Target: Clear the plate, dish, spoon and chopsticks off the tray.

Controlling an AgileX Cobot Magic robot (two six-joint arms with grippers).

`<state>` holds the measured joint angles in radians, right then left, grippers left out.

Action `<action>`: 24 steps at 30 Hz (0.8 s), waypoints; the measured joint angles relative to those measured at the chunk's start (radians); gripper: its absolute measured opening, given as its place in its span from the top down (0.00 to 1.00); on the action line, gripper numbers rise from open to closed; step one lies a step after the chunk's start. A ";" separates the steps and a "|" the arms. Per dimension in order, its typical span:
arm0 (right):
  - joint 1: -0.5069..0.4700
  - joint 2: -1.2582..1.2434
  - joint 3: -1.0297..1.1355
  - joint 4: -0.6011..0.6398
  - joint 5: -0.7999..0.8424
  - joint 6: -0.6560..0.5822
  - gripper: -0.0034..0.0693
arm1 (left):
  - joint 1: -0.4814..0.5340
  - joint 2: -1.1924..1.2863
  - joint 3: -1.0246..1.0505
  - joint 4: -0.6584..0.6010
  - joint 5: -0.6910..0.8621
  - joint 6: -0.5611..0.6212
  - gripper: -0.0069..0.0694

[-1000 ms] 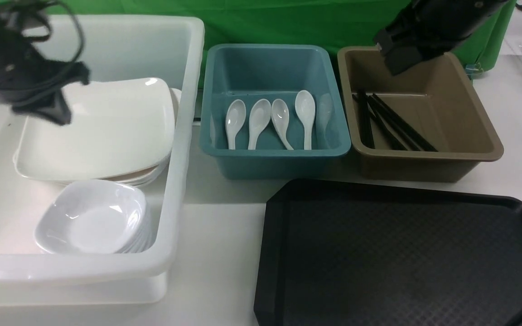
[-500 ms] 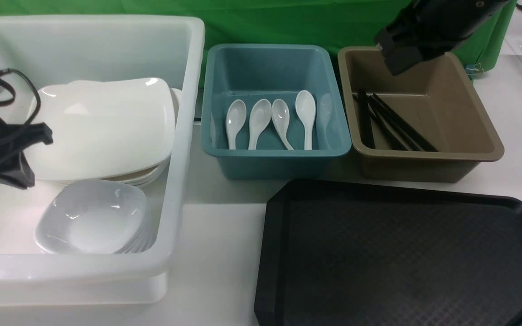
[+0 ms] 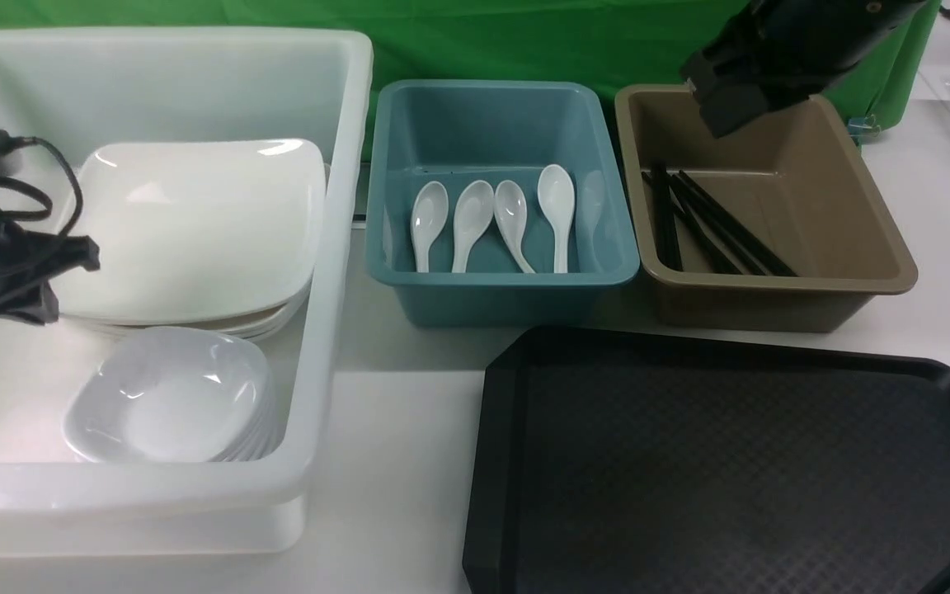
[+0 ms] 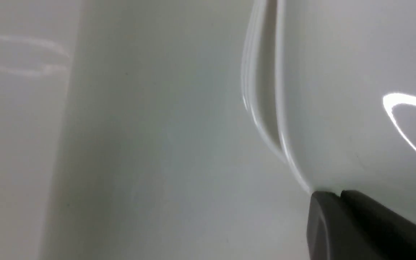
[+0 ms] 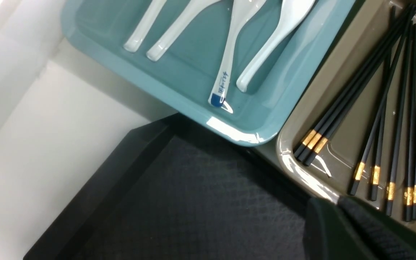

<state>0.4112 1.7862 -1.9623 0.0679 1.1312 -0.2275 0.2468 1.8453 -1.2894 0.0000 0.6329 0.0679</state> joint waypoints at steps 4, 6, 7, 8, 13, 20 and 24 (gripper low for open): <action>0.000 0.000 0.000 0.000 0.000 0.000 0.84 | 0.037 0.000 0.000 0.000 0.012 -0.016 0.90; 0.000 0.000 0.000 0.000 0.000 -0.001 0.83 | 0.056 -0.002 0.000 0.000 0.019 -0.029 0.90; 0.000 0.000 0.000 0.000 0.000 -0.001 0.83 | 0.068 -0.006 0.000 0.000 0.023 -0.043 0.90; 0.000 0.000 0.000 0.000 0.000 -0.001 0.83 | 0.075 -0.011 0.000 -0.008 0.024 -0.051 0.90; 0.000 0.000 0.000 0.001 0.000 -0.001 0.83 | 0.096 -0.063 0.000 -0.163 0.095 0.013 0.90; 0.000 0.000 0.000 0.003 0.000 -0.001 0.83 | 0.091 -0.034 0.000 -0.235 0.108 0.063 0.90; 0.000 0.000 0.000 0.003 0.000 -0.001 0.82 | 0.090 -0.001 0.000 -0.267 0.096 0.077 0.90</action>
<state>0.4112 1.7862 -1.9623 0.0709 1.1312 -0.2285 0.3370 1.8440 -1.2894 -0.2675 0.7285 0.1451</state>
